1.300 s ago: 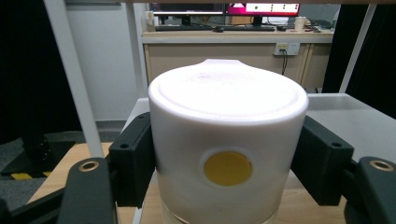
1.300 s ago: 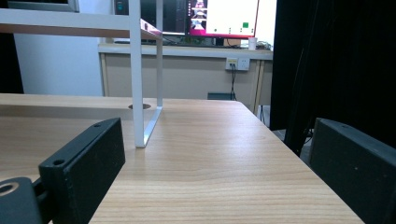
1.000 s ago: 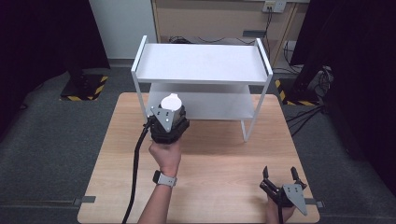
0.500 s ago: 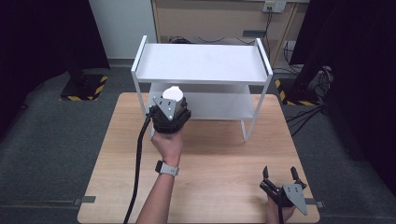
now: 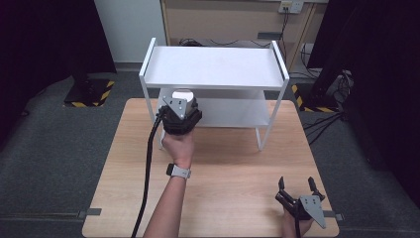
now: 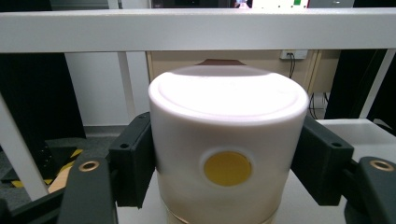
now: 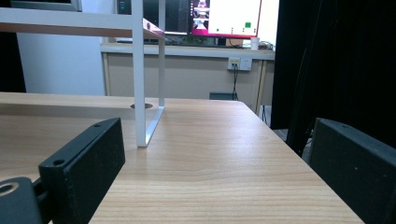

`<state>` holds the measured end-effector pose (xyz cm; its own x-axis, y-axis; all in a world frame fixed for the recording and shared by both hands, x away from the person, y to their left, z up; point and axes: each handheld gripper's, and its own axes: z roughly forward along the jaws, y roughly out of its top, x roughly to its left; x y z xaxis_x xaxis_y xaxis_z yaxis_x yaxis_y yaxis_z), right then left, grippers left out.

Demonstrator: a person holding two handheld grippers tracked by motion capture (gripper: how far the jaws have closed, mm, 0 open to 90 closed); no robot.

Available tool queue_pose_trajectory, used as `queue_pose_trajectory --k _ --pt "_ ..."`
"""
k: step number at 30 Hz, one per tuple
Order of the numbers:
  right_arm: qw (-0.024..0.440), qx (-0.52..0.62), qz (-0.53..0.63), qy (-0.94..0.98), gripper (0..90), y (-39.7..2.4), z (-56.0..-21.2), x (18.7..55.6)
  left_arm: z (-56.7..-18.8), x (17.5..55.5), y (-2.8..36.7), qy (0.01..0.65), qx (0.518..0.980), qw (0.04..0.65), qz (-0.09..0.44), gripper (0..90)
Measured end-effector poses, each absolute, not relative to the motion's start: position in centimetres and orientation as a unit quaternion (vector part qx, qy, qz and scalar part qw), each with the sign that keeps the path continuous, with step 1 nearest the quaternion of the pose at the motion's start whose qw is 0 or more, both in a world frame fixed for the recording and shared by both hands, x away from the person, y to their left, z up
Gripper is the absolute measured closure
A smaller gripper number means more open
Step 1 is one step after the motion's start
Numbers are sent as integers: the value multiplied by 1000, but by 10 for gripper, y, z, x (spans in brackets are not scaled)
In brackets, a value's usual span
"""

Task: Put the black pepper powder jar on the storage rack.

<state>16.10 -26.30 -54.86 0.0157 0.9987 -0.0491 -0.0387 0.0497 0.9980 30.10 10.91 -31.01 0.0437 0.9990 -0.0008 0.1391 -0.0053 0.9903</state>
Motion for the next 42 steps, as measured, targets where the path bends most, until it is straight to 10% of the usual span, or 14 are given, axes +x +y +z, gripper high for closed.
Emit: queue_pose_trajectory --k 42 --pt "524 476 488 511 43 -263 -547 163 -309 348 107 536 546 465 446 307"
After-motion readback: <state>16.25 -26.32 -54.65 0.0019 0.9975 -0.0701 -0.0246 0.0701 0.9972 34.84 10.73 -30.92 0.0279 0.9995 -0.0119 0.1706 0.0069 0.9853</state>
